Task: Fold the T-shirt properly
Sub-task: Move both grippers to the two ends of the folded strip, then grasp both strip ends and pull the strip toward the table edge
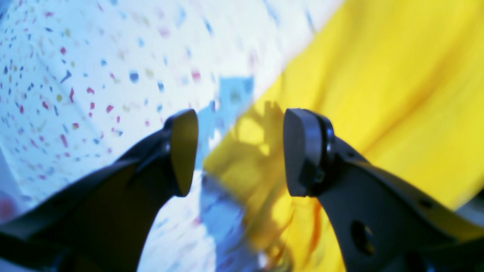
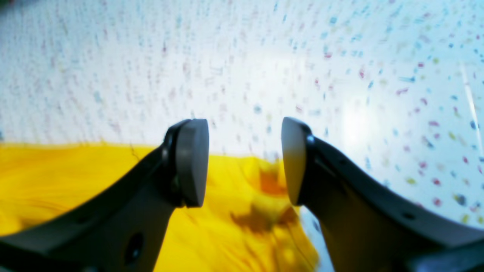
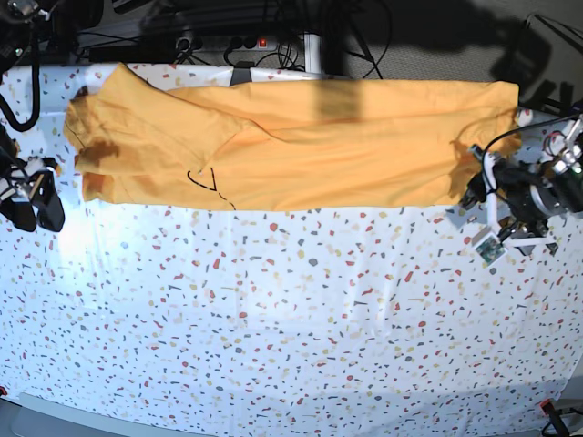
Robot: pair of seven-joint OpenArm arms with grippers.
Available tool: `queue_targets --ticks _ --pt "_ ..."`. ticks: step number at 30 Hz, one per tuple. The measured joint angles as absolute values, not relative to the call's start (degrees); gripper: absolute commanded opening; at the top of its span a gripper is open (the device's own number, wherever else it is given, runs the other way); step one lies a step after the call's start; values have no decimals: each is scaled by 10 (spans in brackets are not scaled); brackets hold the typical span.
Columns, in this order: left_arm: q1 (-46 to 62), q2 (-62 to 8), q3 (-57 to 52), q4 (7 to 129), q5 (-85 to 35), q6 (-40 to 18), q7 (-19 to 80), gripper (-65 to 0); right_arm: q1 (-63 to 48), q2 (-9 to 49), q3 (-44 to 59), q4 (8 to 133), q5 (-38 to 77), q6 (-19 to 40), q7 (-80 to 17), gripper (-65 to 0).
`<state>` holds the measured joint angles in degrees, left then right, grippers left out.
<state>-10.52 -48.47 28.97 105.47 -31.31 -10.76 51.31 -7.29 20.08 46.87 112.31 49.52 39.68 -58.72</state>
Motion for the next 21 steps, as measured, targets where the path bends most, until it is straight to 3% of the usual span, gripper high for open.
queue_targets --ticks 6,13,21 --pt "-89 -350 293 925 -314 -113 539 -304 -33 122 467 1043 436 397 -583 -338" --pt "-77 -346 290 901 -292 -83 532 -304 -36 124 426 983 358 397 -565 -338" --pt "-29 -345 281 882 -279 -92 459 -305 -35 123 305 875 273 397 -533 -338"
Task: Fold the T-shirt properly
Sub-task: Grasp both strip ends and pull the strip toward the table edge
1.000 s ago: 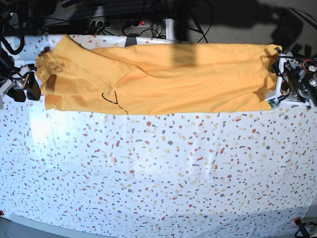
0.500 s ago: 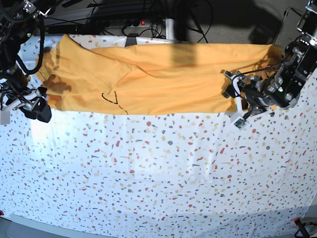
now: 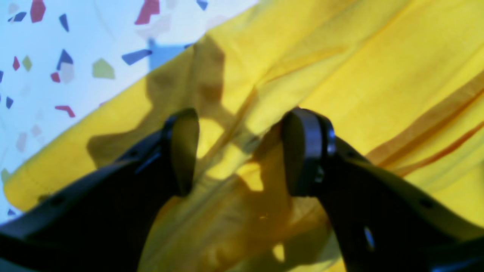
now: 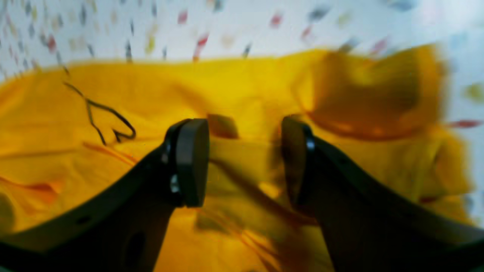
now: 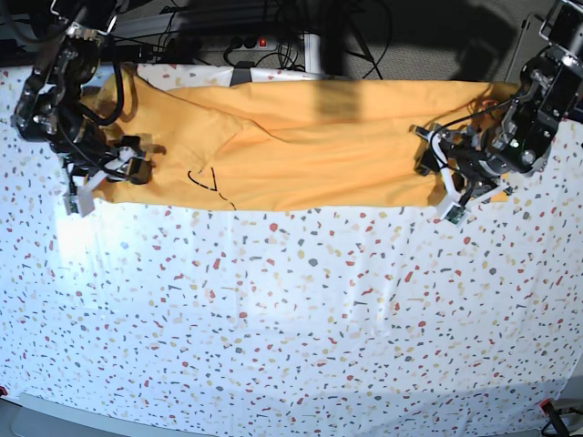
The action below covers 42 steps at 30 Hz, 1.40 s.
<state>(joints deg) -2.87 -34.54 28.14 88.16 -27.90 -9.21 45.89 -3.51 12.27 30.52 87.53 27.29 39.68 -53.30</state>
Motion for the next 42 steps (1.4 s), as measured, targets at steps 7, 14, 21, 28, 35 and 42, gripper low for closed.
queue_targets --ticks 7,14,21,28,35,42 --pt "-51 -317 277 797 -242 -151 356 -305 -8 129 293 782 196 399 -420 -338" --pt "-130 -268 275 679 -236 -186 307 -305 70 136 293 716 152 401 -416 -338" --pt "-186 -248 279 617 -233 -209 302 -305 133 137 292 642 93 371 -358 -338" --pt "-222 -236 284 597 -229 -210 331 -305 184 155 292 585 71 371 -348 -338" --pt "-249 -234 287 592 -229 -205 373 -305 196 211 279 627 197 395 -444 -338" --pt "-253 -235 287 591 -244 -199 381 -305 185 243 273 739 483 396 -737 -338"
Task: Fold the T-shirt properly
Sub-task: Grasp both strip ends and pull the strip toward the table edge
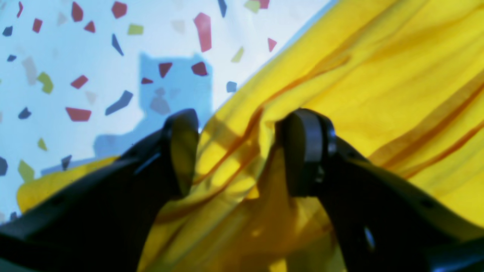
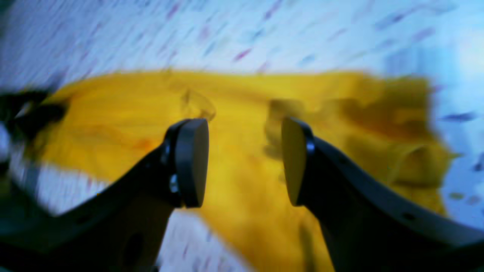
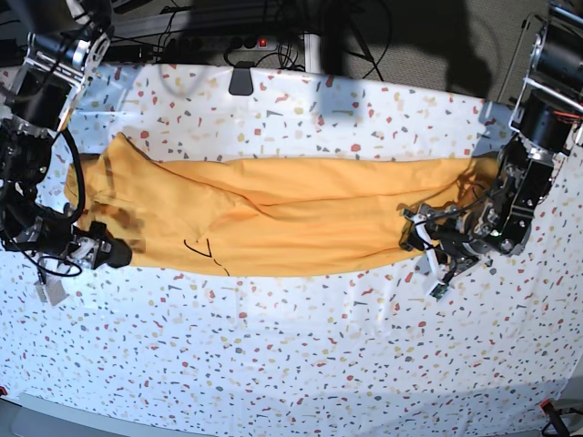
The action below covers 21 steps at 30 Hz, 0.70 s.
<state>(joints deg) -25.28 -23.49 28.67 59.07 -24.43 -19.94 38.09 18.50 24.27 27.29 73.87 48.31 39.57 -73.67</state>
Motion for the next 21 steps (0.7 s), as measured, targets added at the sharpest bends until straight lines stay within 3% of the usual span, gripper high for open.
queue_targets --ticks 2,5,12,17,21 --pt "-253 -236 287 591 -245 -199 381 -305 177 270 251 739 550 396 -809 -338" --pt "-253 -235 287 590 -245 -199 383 -305 168 314 178 740 554 397 -804 -338" --pt "-253 -235 287 590 -247 -199 384 -305 168 373 -3 741 434 396 -804 -338" --pt "-253 -235 287 590 -248 -197 386 -305 166 368 -85 741 379 396 -757 -340" --pt "-254 -235 287 590 -253 -197 388 -305 167 371 -96 742 341 397 -729 -422"
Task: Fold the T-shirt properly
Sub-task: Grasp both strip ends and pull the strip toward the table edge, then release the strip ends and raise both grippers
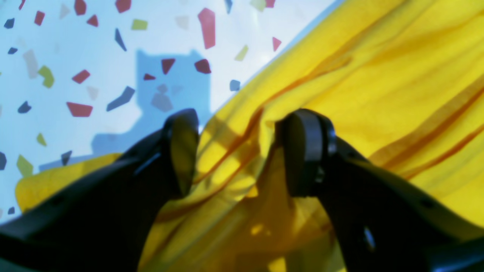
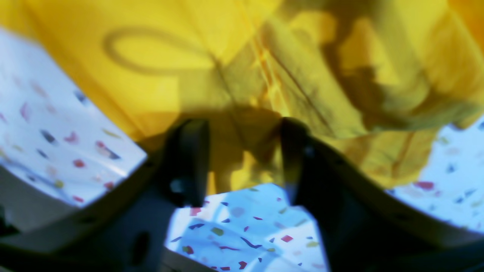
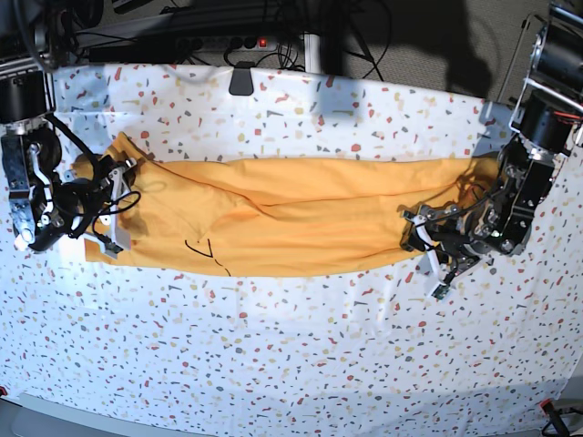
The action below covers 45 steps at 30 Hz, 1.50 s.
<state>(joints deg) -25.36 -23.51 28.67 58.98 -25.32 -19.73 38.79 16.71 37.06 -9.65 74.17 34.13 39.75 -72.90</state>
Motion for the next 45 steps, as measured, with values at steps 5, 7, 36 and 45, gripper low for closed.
queue_targets --ticks 5,7,36,45 --pt "-254 -235 287 590 -253 -197 388 -305 167 371 -96 742 342 397 -729 -421" --pt "-254 -235 287 590 -253 -197 389 -305 167 371 -96 742 342 397 -728 -421" --pt "-254 -235 286 590 -253 -197 392 -305 269 371 -95 742 324 397 -698 -650" --pt "-254 -235 286 590 -253 -197 392 -305 284 371 -95 742 211 397 -613 -650"
